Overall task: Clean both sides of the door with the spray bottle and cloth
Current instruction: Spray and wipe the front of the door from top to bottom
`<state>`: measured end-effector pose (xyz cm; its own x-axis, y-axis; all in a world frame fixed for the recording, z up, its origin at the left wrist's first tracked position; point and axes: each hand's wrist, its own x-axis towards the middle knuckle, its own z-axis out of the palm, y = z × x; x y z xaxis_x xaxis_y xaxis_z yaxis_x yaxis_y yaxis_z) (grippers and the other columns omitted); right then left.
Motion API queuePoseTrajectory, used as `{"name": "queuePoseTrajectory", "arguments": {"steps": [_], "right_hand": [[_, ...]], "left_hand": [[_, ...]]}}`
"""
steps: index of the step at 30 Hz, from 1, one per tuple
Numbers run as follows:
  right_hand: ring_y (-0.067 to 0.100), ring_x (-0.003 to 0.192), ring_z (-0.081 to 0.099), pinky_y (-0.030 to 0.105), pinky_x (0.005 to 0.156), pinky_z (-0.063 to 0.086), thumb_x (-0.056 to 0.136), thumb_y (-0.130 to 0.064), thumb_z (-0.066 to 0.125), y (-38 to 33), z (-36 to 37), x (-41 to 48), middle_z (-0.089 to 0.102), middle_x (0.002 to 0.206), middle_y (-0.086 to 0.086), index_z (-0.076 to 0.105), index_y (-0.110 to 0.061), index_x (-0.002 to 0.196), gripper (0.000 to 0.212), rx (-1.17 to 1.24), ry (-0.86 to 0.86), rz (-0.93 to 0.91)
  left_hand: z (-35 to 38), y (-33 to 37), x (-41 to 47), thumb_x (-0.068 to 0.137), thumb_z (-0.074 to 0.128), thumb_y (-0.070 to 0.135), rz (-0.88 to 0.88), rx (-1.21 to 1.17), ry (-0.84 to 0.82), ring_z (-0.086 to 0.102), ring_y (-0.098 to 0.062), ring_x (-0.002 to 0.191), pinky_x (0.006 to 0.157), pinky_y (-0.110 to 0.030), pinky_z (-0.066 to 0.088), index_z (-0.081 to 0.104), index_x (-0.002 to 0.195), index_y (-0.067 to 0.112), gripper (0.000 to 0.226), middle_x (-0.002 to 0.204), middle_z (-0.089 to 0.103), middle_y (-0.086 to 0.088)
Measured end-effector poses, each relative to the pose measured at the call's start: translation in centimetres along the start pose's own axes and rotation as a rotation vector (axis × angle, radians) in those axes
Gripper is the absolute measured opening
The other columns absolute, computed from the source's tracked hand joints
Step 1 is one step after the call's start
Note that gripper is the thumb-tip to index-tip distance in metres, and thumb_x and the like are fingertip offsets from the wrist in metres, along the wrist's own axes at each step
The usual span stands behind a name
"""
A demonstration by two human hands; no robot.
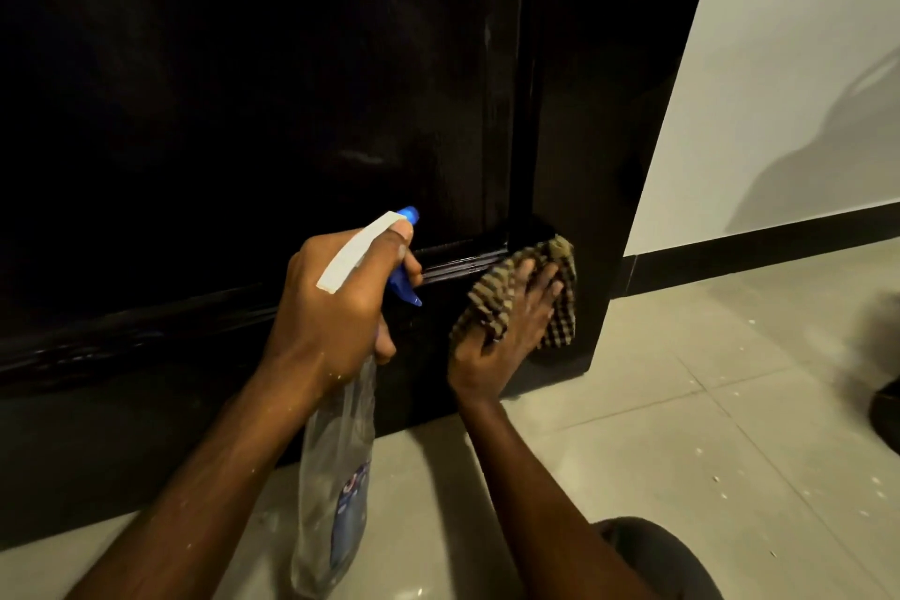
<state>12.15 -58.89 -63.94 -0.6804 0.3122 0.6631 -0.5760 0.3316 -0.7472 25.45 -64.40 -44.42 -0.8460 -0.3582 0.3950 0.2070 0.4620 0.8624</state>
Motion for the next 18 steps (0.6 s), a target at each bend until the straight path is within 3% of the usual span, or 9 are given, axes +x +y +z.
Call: {"name": "queuePoseTrajectory", "arguments": {"steps": [2, 4, 5, 8, 11, 13, 15, 16, 18], "right_hand": [[0.030, 0.150, 0.027, 0.054, 0.124, 0.018, 0.097, -0.059, 0.036, 1.6, 0.3, -0.6, 0.026, 0.164, 0.010, 0.026, -0.019, 0.159, 0.075, 0.105, 0.175, 0.470], [0.022, 0.130, 0.046, 0.038, 0.118, 0.034, 0.099, -0.065, 0.041, 1.7, -0.4, 0.5, 0.048, 0.143, 0.008, 0.037, -0.013, 0.154, 0.076, 0.316, 0.479, 0.898], [0.017, 0.124, 0.048, 0.026, 0.109, 0.037, 0.104, -0.056, 0.041, 1.4, -0.8, 1.4, 0.050, 0.135, 0.005, 0.038, -0.011, 0.153, 0.066, 0.427, 0.585, 1.047], [0.013, 0.122, 0.046, 0.013, 0.091, 0.034, 0.109, -0.036, 0.038, -3.1, -1.1, 3.4, 0.044, 0.130, -0.004, 0.035, -0.008, 0.151, 0.050, 0.549, 0.562, 1.175], [0.016, 0.148, 0.024, 0.016, 0.116, 0.011, 0.103, -0.045, 0.044, -7.3, 0.5, 1.1, 0.020, 0.161, 0.000, 0.013, -0.006, 0.159, 0.075, 0.417, 0.385, 0.815], [0.014, 0.156, 0.000, 0.034, 0.126, -0.001, 0.099, -0.049, 0.041, -8.6, 1.4, -2.3, -0.002, 0.169, -0.007, -0.002, -0.023, 0.161, 0.080, 0.308, 0.081, 0.371], [0.011, 0.155, -0.009, 0.033, 0.125, -0.008, 0.094, -0.039, 0.039, -7.7, 1.5, -4.7, -0.009, 0.167, -0.019, -0.001, -0.040, 0.160, 0.077, 0.164, -0.160, 0.017], [0.010, 0.155, -0.009, 0.033, 0.125, -0.008, 0.089, -0.034, 0.039, -6.7, 1.4, -5.4, -0.008, 0.167, -0.022, 0.003, -0.044, 0.159, 0.080, 0.150, -0.209, -0.073], [0.015, 0.156, -0.005, 0.040, 0.126, -0.004, 0.084, -0.029, 0.038, -4.7, 1.3, -5.8, -0.002, 0.168, -0.017, 0.012, -0.037, 0.160, 0.081, 0.156, -0.164, -0.045]], "left_hand": [[-0.3, -0.4, -0.3, 0.092, 0.044, 0.045, -0.011, -0.004, 0.001, 0.052, -0.030, 0.034, 0.036, -0.032, 0.044, 0.065, 0.074, 0.013, 0.042, 0.071, 0.068, -0.010], [-0.7, -0.6, -0.6, 0.092, 0.044, 0.046, -0.017, 0.000, -0.004, 0.053, -0.031, 0.036, 0.037, -0.034, 0.045, 0.065, 0.074, 0.014, 0.043, 0.072, 0.069, -0.012], [-0.9, -0.7, -0.7, 0.092, 0.044, 0.046, -0.017, 0.001, -0.003, 0.054, -0.033, 0.037, 0.038, -0.035, 0.046, 0.065, 0.074, 0.015, 0.042, 0.073, 0.069, -0.013], [-1.9, -0.8, -0.9, 0.092, 0.044, 0.046, -0.021, 0.008, 0.016, 0.054, -0.034, 0.037, 0.037, -0.034, 0.045, 0.066, 0.073, 0.016, 0.041, 0.072, 0.069, -0.011], [-2.9, -0.7, -1.1, 0.093, 0.044, 0.044, -0.019, 0.024, 0.034, 0.052, -0.028, 0.034, 0.038, -0.029, 0.044, 0.066, 0.074, 0.011, 0.044, 0.061, 0.066, -0.008], [-3.6, -0.7, -1.4, 0.094, 0.044, 0.043, -0.002, 0.043, 0.048, 0.050, -0.024, 0.031, 0.038, -0.027, 0.042, 0.066, 0.075, 0.008, 0.045, 0.050, 0.060, -0.005], [-4.2, -0.7, -1.9, 0.094, 0.043, 0.042, 0.013, 0.058, 0.058, 0.048, -0.020, 0.030, 0.038, -0.025, 0.041, 0.066, 0.076, 0.007, 0.045, 0.045, 0.056, -0.003], [-4.5, -0.7, -2.1, 0.094, 0.042, 0.042, 0.018, 0.066, 0.059, 0.048, -0.018, 0.029, 0.038, -0.024, 0.040, 0.066, 0.077, 0.007, 0.045, 0.043, 0.054, -0.002], [-5.1, -0.9, -2.5, 0.094, 0.042, 0.042, 0.014, 0.074, 0.065, 0.048, -0.018, 0.030, 0.038, -0.024, 0.041, 0.066, 0.077, 0.008, 0.045, 0.046, 0.057, 0.001]]}}
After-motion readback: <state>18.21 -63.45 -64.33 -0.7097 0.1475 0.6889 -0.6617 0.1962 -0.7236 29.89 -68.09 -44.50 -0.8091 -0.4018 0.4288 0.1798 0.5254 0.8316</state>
